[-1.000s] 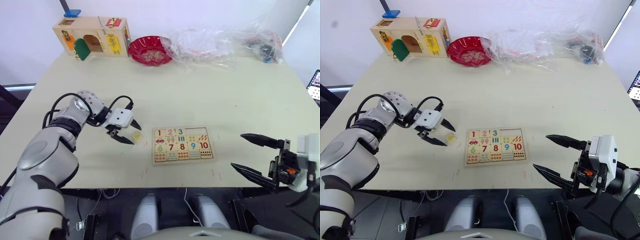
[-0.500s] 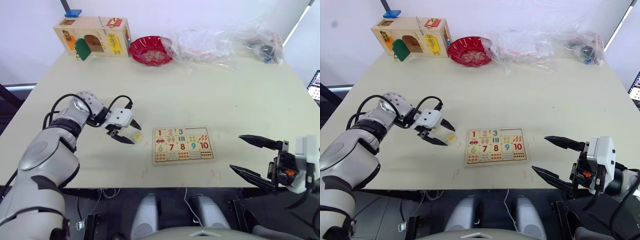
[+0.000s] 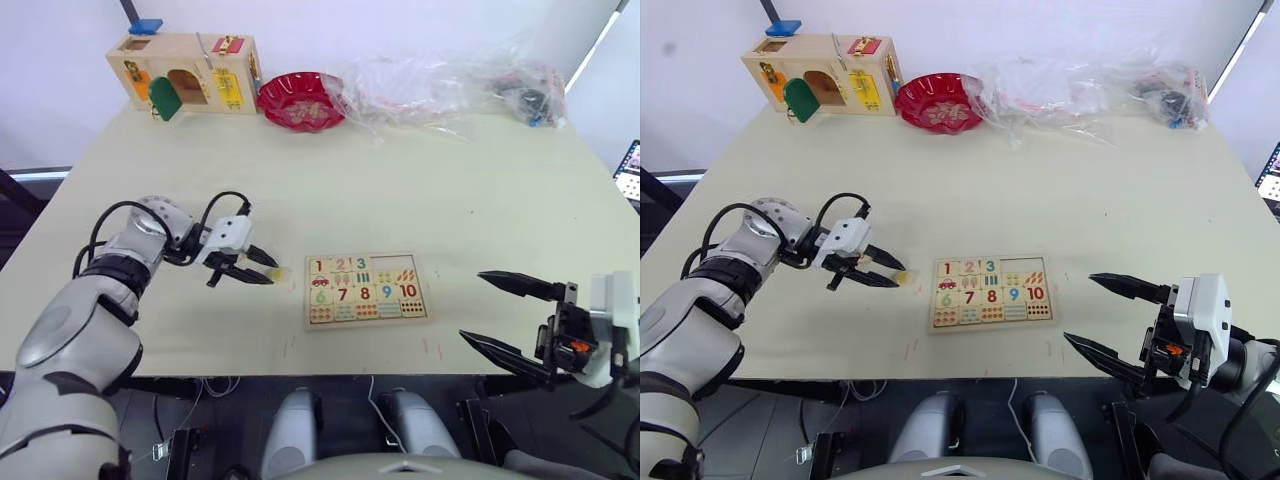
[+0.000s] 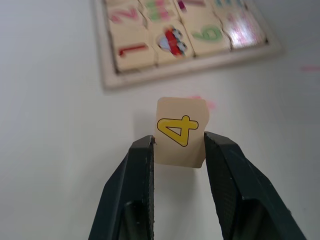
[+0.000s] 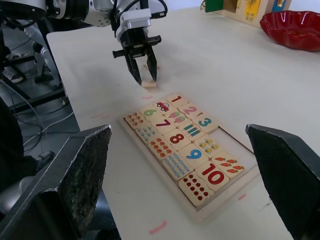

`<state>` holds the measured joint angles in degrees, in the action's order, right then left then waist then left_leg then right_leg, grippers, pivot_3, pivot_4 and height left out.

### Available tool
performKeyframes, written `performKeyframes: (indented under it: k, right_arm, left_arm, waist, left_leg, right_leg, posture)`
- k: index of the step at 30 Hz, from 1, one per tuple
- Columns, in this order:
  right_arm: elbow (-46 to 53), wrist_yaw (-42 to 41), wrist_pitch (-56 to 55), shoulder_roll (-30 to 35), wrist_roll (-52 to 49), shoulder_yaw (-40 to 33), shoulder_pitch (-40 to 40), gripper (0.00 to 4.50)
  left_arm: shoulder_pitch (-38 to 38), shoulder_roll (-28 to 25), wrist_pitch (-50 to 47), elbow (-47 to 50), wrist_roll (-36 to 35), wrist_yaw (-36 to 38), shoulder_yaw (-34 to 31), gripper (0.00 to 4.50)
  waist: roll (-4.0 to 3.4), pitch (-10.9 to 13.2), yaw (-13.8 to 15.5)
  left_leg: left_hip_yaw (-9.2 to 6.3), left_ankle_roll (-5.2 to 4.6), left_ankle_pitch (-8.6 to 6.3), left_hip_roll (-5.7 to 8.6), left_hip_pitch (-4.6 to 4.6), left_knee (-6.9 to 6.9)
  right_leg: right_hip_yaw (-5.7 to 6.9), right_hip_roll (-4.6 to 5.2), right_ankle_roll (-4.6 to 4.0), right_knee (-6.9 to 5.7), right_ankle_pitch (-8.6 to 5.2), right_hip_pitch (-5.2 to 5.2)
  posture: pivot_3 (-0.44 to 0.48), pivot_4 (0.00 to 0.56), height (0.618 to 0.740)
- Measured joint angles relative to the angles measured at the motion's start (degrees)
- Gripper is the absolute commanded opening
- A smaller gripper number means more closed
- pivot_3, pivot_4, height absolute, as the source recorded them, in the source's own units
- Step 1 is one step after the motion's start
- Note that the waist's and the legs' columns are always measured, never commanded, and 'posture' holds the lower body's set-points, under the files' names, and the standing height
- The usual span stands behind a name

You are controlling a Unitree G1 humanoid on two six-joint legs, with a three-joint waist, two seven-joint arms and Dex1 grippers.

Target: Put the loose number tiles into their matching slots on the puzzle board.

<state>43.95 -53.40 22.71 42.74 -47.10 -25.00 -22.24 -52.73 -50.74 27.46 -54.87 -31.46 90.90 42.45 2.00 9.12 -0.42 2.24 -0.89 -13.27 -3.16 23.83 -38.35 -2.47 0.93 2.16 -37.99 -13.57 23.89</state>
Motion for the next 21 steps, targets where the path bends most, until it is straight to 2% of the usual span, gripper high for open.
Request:
performKeyframes:
  k: [3,6,7,9,11,12,16,21]
  right_arm:
    - [-0.05,-0.06,-0.43,-0.09,0.1,0.13,-0.13,4.5]
    - [-0.14,-0.12,-0.55,-0.1,0.14,0.42,-0.1,4.5]
    - [-0.16,-0.16,-0.59,-0.12,0.12,0.4,-0.13,4.5]
    - [-0.26,-0.19,-0.58,-0.09,0.12,0.54,0.08,4.5]
    - [-0.26,-0.21,-0.59,-0.08,0.11,0.53,0.13,4.5]
    - [-0.28,-0.42,-0.59,-0.04,0.07,0.55,0.23,4.5]
    - [-0.3,-0.83,-0.57,-0.04,-0.03,0.56,0.18,4.5]
    - [-0.3,-2.32,-0.91,-0.07,-0.03,0.56,-0.75,4.5]
  left_arm:
    - [5.66,-3.28,-7.79,9.7,1.12,-0.47,-7.02,1.0]
    - [11.89,-7.55,-16.63,22.79,5.04,-7.03,-11.57,1.0]
    - [15.35,-9.74,-21.96,29.89,6.56,-11.36,-13.63,1.0]
    - [19.14,-11.94,-30.03,39.12,7.55,-15.53,-16.27,1.0]
    - [20.19,-12.6,-34.3,43.45,7.65,-16.68,-17.34,1.0]
    - [23.38,-14.62,-42.77,50.78,6.55,-18.51,-19.97,1.0]
    - [27.41,-15.29,-51.32,58.17,7.11,-22.25,-22.7,1.0]
    - [30.27,-13.07,-52.35,61.64,11.43,-26.07,-24.33,1.0]
  waist:
    - [-0.01,0.01,-0.24]
    - [-0.03,0.02,-0.28]
    - [-0.03,0.02,-0.33]
    - [-0.04,0.03,-0.16]
    - [-0.05,0.03,0.31]
    - [-0.05,0.03,0.4]
    - [-0.12,0.07,0.44]
    - [-0.12,0.07,0.82]
  left_leg:
    - [0.01,0.0,0.0,-0.03,-0.01,0.03]
    - [0.0,0.0,0.0,-0.08,-0.03,0.03]
    - [0.02,0.0,0.0,-0.1,-0.04,0.04]
    - [0.01,0.0,0.0,-0.12,-0.05,0.03]
    - [-0.02,0.0,0.0,-0.08,-0.06,0.01]
    - [-0.01,0.0,0.0,-0.04,-0.06,0.01]
    - [0.04,0.01,0.0,-0.03,-0.07,0.04]
    - [0.07,0.01,0.0,-0.02,-0.08,0.03]
  right_leg:
    - [-0.01,0.0,-0.01,0.0,0.0,0.01]
    - [0.0,0.02,0.0,-0.01,-0.01,0.0]
    - [-0.01,0.03,0.03,-0.01,-0.02,0.0]
    - [0.0,0.05,0.07,-0.02,-0.04,-0.01]
    - [0.04,0.07,0.08,-0.01,-0.05,-0.04]
    - [0.04,0.07,0.09,-0.01,-0.06,-0.03]
    - [0.02,0.04,0.11,0.02,-0.08,-0.01]
    - [0.01,0.04,0.12,0.02,-0.08,-0.02]
  posture:
    - [0.0,0.15,0.74]
    - [0.0,0.15,0.74]
    - [0.0,0.15,0.74]
    - [0.0,0.15,0.74]
    - [0.0,0.15,0.74]
    - [0.0,0.15,0.74]
    - [0.0,0.15,0.74]
    - [0.0,0.15,0.74]
